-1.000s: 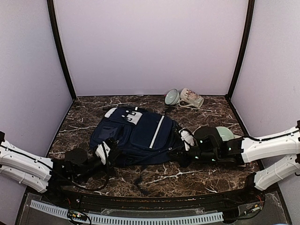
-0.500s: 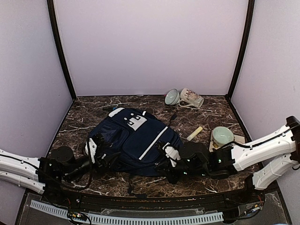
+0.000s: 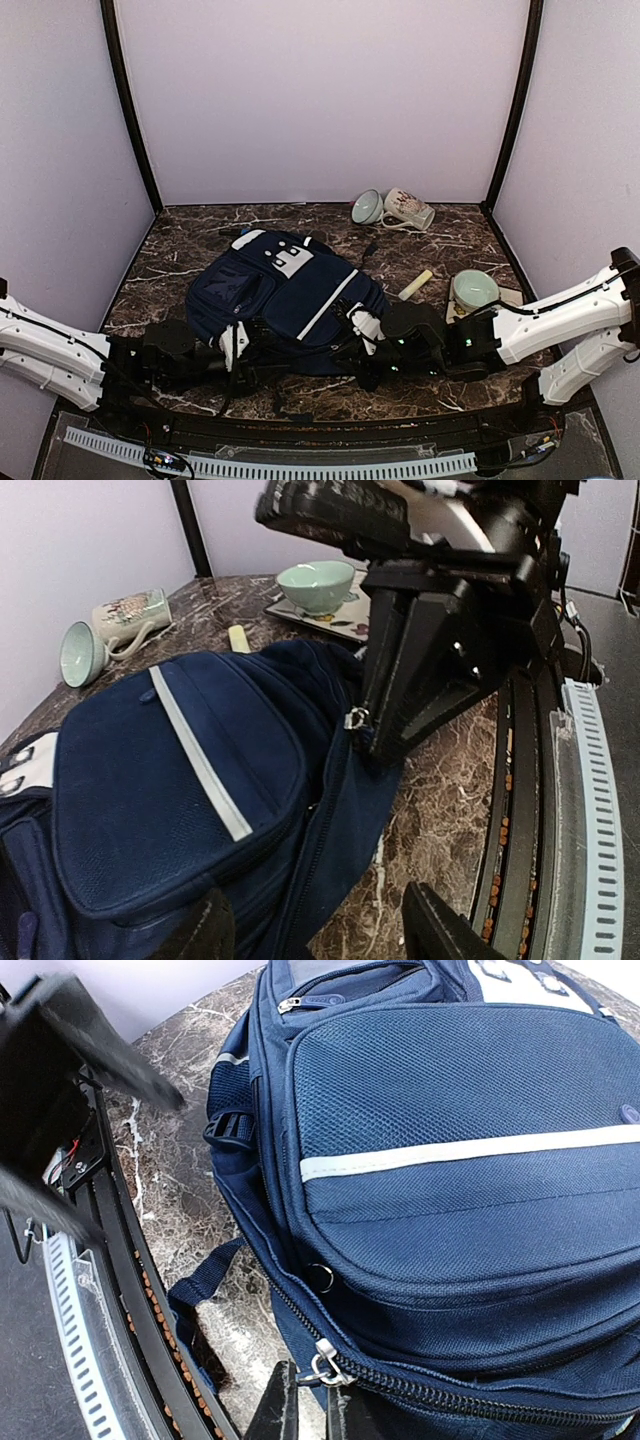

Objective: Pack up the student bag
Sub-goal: Move the student bag to the center of the board, then hold the largest pocket of the student bag, then zip the student bag into the largest pocket of the bag.

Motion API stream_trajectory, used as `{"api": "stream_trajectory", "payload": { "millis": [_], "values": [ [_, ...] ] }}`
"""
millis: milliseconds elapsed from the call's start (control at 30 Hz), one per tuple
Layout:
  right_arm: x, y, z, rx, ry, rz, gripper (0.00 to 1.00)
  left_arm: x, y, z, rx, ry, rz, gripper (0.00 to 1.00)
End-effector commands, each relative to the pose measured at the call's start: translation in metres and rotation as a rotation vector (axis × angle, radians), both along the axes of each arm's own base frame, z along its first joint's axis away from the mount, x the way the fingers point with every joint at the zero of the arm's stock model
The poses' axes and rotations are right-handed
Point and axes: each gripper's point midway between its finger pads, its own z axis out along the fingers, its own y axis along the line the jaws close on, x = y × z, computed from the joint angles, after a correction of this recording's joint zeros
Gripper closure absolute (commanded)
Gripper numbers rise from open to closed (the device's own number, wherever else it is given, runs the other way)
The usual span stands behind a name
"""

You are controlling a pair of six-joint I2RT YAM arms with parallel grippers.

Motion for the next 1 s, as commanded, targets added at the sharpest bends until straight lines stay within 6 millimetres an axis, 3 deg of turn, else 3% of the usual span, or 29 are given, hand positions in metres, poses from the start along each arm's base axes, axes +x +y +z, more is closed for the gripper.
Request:
{"api": "stream_trajectory", "payload": {
  "millis": [0,233,400,467,533,967],
  "values": [
    [0.012,0.018,0.049,0.157,-0.058,-0.023,1.00,-0.005,-0.028,0.006,-0.015,-0.006,-0.066,0.41],
    [0.010,0.013,0.049,0.161,-0.053,-0.022,1.00,0.012,-0.053,-0.028,0.090,-0.039,-0.017,0.44],
    [0.010,0.007,0.053,0.170,-0.057,-0.033,1.00,0.022,-0.071,-0.046,0.161,-0.068,0.004,0.57],
    [0.012,0.002,0.052,0.161,-0.062,-0.050,1.00,0.028,-0.071,-0.050,0.173,-0.085,0.032,0.71],
    [0.018,-0.005,0.049,0.143,-0.067,-0.081,1.00,0.030,-0.069,-0.052,0.177,-0.091,0.043,0.99],
    [0.099,-0.099,0.030,0.166,0.005,-0.387,1.00,0.023,-0.014,-0.056,0.162,-0.039,0.104,1.00]
  ]
}}
